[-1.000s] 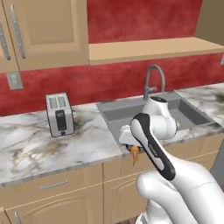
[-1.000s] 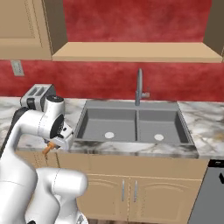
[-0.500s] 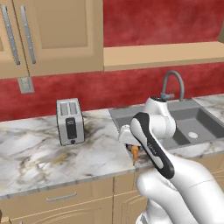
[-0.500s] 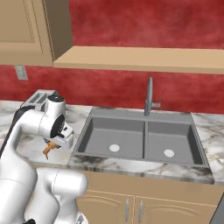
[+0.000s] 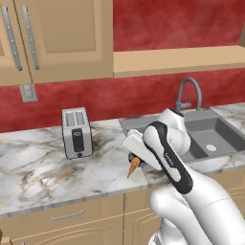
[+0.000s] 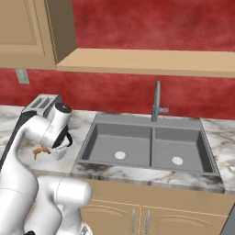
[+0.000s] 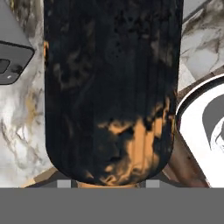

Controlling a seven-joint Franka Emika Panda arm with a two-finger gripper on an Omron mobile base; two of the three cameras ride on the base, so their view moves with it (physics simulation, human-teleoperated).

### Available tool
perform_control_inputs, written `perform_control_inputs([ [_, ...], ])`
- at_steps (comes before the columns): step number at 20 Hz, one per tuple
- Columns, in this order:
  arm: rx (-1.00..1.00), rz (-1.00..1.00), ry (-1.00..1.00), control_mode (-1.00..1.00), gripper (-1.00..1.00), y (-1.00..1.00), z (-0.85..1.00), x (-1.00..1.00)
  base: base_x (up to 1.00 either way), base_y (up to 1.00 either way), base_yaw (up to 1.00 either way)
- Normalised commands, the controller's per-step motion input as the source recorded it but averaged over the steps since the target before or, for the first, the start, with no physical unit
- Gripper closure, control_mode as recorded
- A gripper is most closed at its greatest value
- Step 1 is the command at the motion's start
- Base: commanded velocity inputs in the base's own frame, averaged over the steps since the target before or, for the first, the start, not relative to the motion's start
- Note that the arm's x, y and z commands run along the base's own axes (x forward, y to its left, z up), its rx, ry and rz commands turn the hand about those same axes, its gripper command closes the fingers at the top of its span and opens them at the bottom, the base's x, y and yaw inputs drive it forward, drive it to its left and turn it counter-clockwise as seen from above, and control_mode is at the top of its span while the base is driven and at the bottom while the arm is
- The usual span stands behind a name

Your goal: Restock the sink supplies by placing the sponge and soap dispenser on the counter and next to the sink. Make sure the soap dispenser is upright.

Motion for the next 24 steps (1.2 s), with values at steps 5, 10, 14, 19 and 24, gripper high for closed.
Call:
perform_control_inputs([
  [5, 0.39, -0.41, 0.27, -1.00, 1.00, 0.04, 0.00, 0.00, 0.00, 0.00, 0.00],
  [10, 0.37, -0.29, 0.37, -1.00, 1.00, 0.00, 0.00, 0.02, 0.00, 0.00, 0.00],
  [14, 0.28, -0.21, 0.39, -1.00, 1.00, 0.00, 0.00, 0.24, 0.00, 0.00, 0.00],
  [19, 0.18, -0.12, 0.36, -1.00, 1.00, 0.00, 0.00, 0.59, 0.00, 0.00, 0.00],
  [24, 0.17, -0.04, 0.23, -1.00, 1.00, 0.00, -0.08, 0.62, 0.00, 0.00, 0.00],
])
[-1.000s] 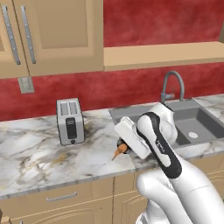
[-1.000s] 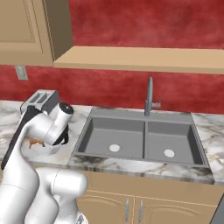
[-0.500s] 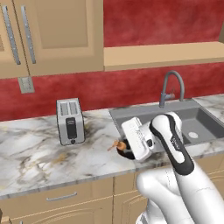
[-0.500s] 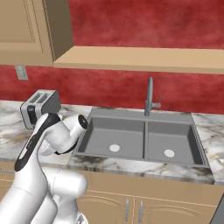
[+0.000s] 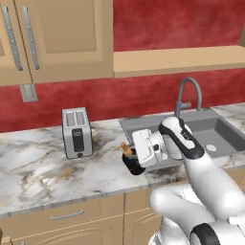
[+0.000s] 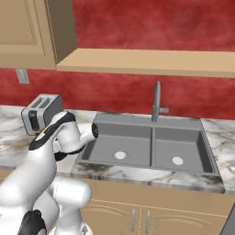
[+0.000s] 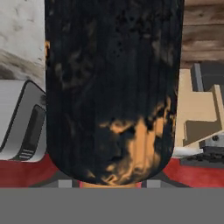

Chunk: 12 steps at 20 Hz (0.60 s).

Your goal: Restock the sink supplies by placing the sponge and soap dispenser on the counter and next to the sink. Make sure the soap dispenser is upright.

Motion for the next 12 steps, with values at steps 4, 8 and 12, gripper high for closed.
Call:
perform_control_inputs([
  [4, 0.17, 0.00, -0.03, -1.00, 1.00, -0.05, -0.17, 0.66, 0.00, 0.00, 0.00],
  [8, 0.20, 0.04, -0.06, -1.00, 1.00, 0.00, -0.20, 0.54, 0.00, 0.00, 0.00],
  [12, 0.19, 0.04, 0.00, -1.00, 1.00, 0.00, -0.20, 0.51, 0.00, 0.00, 0.00],
])
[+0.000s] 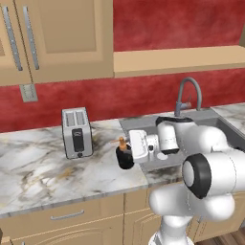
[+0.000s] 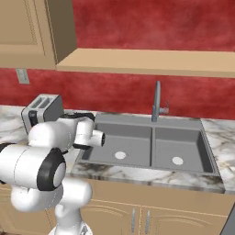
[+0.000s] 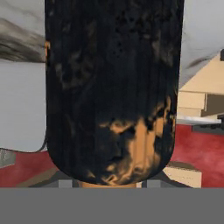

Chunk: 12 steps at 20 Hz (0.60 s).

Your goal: Restock the sink supplies by placing the sponge and soap dispenser on the counter and next to the sink. Make sure the soap dispenser is upright.

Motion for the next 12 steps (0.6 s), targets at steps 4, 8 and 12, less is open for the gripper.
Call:
perform_control_inputs([
  [4, 0.07, 0.03, 0.00, -1.00, 1.00, -0.03, -0.29, 0.39, 0.00, 0.00, 0.00],
  [8, 0.00, 0.01, -0.03, -1.00, 1.00, -0.13, -0.38, 0.20, 0.00, 0.00, 0.00],
  [12, 0.00, 0.00, -0.01, -1.00, 1.00, -0.03, -0.42, 0.04, 0.00, 0.00, 0.00],
])
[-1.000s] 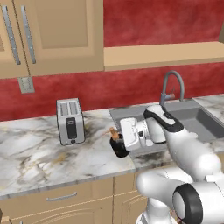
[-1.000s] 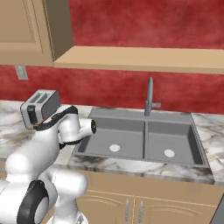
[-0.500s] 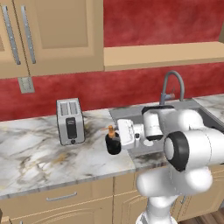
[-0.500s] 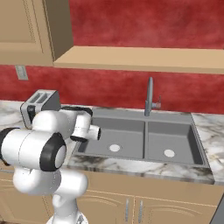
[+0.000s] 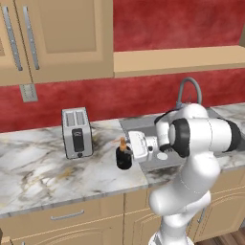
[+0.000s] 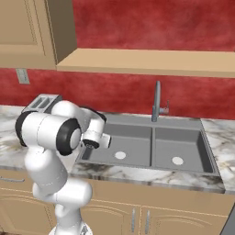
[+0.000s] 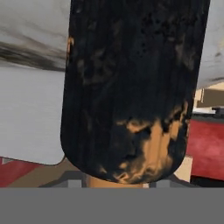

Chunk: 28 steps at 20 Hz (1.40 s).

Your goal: Restock the sink supplies by placing the sponge and soap dispenser on the counter and next to the sink. Make sure the soap dispenser is upright.

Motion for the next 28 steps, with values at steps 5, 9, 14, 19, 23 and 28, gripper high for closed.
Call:
perform_control_inputs([
  [5, 0.00, 0.00, 0.00, -1.00, 1.00, 0.00, -0.48, 0.13, 0.00, 0.00, 0.00],
  [9, 0.00, 0.00, 0.00, -1.00, -1.00, 0.00, -0.37, 0.00, 0.00, 0.00, 0.00],
  [14, 0.00, 0.00, 0.00, -1.00, -1.00, -0.01, -0.03, -0.04, 0.00, 0.00, 0.00],
  [19, 0.00, -0.01, 0.00, -1.00, -1.00, 0.00, 0.01, -0.12, 0.00, 0.00, 0.00],
  [23, 0.00, -0.08, 0.00, -1.00, -1.00, -0.04, 0.26, -0.43, 0.00, 0.00, 0.00],
  [28, 0.00, -0.10, -0.01, -1.00, -1.00, -0.06, 0.59, -0.41, 0.00, 0.00, 0.00],
])
